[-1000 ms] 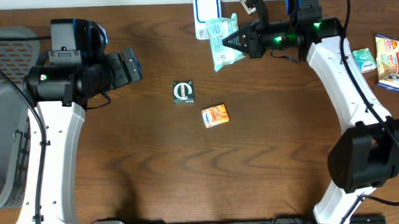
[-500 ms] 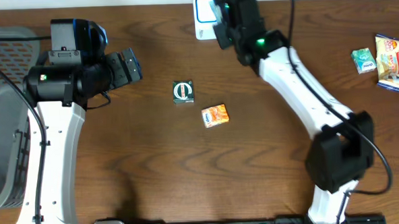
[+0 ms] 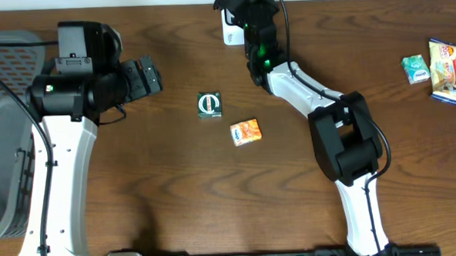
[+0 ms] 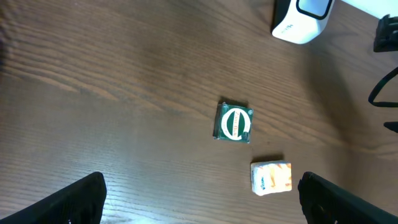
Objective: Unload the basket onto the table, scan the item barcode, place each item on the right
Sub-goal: 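Hold the wipes pack up to the scanner with the right gripper, then carry the wipes pack right and drop it on the item pile, then reach the right gripper down and grasp the orange Kleenex pack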
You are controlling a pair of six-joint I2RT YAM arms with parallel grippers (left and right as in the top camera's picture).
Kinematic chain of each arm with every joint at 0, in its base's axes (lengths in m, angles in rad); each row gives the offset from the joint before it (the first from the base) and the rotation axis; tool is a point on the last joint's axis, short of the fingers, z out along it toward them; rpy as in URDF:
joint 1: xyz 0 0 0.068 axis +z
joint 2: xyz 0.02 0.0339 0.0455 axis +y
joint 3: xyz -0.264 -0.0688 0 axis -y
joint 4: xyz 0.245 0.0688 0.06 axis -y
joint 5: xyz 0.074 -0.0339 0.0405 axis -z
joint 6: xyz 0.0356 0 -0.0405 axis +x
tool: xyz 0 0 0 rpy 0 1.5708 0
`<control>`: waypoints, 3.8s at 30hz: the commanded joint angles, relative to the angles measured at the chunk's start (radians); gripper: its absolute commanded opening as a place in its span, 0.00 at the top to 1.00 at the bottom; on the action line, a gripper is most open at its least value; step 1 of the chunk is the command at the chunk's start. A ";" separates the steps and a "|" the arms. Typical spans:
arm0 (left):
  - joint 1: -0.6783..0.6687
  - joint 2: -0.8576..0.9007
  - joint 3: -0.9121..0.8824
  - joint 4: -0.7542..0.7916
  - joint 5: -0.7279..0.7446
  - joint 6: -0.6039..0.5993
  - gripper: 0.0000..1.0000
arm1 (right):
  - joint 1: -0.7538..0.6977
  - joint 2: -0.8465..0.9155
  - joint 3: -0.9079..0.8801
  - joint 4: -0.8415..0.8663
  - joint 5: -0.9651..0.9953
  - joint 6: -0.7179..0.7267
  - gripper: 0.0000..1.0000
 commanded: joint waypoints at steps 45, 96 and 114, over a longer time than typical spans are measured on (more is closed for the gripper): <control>0.004 0.001 0.004 -0.003 -0.003 0.006 0.02 | -0.626 -0.172 0.019 -1.078 0.226 0.590 0.64; 0.004 0.001 0.004 -0.003 -0.003 0.006 0.02 | 0.077 -0.161 -0.035 -1.569 -0.667 0.651 0.48; 0.004 0.001 0.004 -0.003 -0.003 0.006 0.02 | 0.059 -0.174 -0.009 -1.821 -0.586 0.652 0.26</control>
